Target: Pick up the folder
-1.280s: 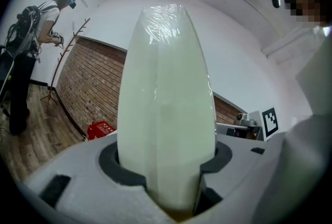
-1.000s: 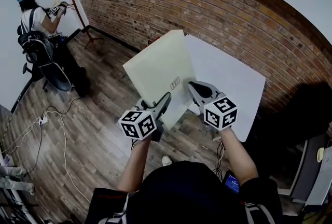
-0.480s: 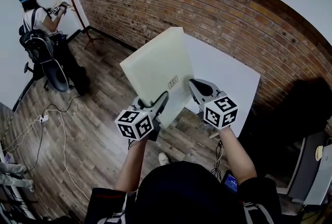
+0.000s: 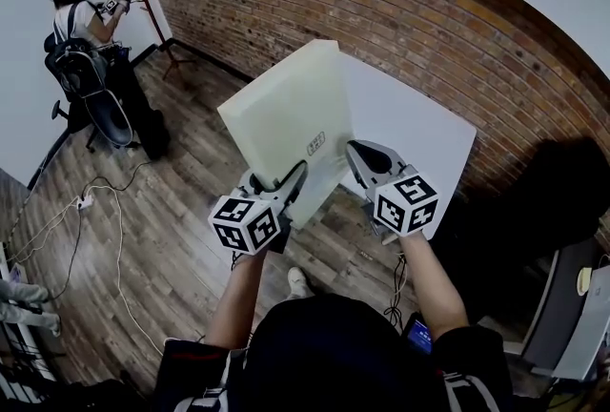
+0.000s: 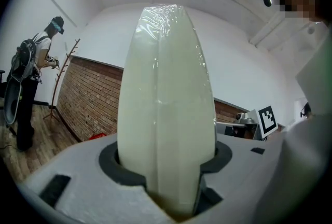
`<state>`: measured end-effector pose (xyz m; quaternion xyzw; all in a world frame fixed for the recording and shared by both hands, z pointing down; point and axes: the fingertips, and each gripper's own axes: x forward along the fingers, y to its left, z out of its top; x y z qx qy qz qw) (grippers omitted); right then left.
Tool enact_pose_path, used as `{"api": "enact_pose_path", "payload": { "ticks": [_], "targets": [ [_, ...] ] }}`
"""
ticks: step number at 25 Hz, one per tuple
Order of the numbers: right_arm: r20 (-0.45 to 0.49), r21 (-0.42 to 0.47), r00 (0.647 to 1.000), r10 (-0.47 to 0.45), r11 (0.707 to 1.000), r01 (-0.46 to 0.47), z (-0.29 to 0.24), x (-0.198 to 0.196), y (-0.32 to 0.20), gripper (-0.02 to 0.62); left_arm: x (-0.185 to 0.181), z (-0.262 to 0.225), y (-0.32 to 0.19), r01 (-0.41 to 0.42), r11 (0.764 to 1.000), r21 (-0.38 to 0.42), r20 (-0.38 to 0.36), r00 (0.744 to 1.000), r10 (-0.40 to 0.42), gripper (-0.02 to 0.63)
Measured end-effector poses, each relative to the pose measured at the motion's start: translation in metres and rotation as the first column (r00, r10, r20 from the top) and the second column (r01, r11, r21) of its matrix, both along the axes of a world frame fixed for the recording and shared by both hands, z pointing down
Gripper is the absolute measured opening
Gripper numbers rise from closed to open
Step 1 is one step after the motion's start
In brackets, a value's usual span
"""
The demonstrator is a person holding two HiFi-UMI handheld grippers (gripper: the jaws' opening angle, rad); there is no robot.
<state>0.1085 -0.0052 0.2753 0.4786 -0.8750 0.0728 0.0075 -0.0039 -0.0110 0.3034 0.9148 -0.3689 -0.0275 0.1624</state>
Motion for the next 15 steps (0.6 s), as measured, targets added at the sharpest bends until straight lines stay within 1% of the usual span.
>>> {"api": "enact_pose_path", "payload": {
  "ticks": [9, 15],
  "targets": [
    [-0.014, 0.007, 1.000, -0.001, 1.000, 0.001, -0.008, 0.011, 0.046, 0.029, 0.014, -0.008, 0.043, -0.010, 1.000, 0.016, 0.001, 1.000, 0.010, 0.262],
    [-0.009, 0.023, 1.000, -0.001, 1.000, 0.002, -0.010, 0.009, 0.064, 0.028, 0.011, -0.011, 0.064, -0.001, 0.999, 0.046, 0.016, 1.000, 0.000, 0.262]
  ]
}}
